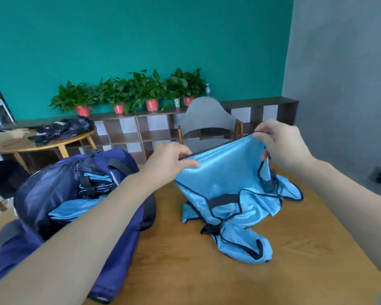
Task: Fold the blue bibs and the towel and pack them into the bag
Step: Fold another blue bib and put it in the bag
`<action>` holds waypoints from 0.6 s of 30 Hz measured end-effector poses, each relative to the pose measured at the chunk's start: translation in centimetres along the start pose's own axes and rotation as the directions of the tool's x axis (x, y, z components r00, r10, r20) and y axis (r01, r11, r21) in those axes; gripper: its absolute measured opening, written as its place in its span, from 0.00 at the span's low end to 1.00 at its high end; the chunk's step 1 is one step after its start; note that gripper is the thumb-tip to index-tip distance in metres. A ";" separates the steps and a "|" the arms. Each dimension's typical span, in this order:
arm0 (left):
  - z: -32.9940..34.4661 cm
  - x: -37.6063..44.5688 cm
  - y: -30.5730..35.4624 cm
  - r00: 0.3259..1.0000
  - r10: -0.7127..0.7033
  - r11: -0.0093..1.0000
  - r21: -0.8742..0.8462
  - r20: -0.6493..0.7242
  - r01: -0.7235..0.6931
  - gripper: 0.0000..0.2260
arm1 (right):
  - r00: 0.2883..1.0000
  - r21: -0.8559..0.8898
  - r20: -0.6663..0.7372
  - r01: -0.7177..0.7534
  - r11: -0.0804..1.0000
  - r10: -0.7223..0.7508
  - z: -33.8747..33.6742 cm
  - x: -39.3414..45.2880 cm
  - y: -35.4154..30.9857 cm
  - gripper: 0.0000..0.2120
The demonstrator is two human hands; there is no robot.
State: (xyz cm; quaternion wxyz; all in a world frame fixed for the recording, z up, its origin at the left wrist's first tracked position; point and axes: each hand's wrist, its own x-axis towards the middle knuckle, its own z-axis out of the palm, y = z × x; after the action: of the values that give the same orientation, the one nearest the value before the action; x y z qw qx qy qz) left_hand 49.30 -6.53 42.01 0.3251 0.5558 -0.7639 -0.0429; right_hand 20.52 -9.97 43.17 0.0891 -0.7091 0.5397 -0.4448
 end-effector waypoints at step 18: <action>-19.4 2.6 12.3 0.904 -0.045 0.995 0.057 -0.425 0.076 0.04 | 0.975 -0.138 -0.181 0.101 0.985 -0.125 -17.6 0.3 -11.2 0.05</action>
State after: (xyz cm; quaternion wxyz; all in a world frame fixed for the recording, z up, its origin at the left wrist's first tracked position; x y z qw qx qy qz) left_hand 49.33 1.54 63.64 0.4612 0.5867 -0.6586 0.0964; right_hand 15.42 0.49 60.46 -0.0336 -0.6976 0.5318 -0.4791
